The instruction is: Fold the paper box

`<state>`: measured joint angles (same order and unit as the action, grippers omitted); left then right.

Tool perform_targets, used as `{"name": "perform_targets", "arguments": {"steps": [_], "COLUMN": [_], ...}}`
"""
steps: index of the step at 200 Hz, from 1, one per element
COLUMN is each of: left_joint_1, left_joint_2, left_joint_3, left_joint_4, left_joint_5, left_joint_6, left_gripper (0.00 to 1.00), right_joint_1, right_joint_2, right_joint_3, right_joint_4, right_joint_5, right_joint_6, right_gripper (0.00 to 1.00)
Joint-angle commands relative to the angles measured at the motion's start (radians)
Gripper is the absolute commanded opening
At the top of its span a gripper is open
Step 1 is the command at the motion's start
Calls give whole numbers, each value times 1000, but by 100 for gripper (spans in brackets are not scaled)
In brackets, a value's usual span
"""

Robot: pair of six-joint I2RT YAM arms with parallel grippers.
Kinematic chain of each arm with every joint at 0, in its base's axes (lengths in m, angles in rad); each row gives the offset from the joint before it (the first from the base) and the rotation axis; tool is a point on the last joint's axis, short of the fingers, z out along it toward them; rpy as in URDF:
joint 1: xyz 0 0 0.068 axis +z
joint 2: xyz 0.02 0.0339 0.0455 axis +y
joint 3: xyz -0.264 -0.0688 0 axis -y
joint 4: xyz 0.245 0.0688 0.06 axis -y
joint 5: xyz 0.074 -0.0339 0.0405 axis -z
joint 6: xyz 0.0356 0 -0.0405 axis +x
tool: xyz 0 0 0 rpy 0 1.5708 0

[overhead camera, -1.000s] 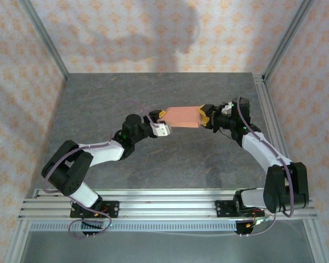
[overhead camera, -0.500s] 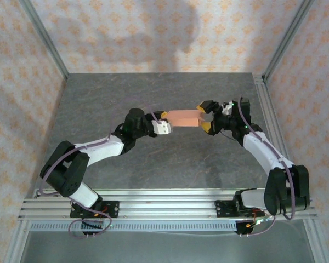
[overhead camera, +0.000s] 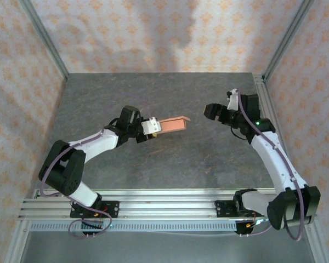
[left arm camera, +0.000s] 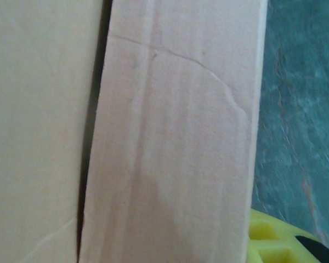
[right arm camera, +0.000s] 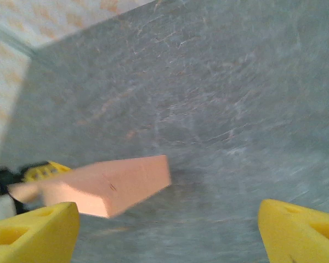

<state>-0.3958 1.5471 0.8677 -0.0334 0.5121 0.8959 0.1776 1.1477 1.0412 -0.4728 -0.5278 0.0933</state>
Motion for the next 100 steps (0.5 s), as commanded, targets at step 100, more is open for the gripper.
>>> {"name": "perform_targets", "arguments": {"steps": [100], "left_joint_1": [45], "left_joint_2": [108], "left_joint_3": [222], "left_joint_4": [-509], "left_joint_5": [92], "left_joint_6": [69], "left_gripper": [34], "right_joint_1": [272], "right_joint_2": [260], "right_joint_3": [183], "right_joint_4": [-125], "right_joint_5": [12], "right_joint_6": [-836], "right_gripper": [74]}}
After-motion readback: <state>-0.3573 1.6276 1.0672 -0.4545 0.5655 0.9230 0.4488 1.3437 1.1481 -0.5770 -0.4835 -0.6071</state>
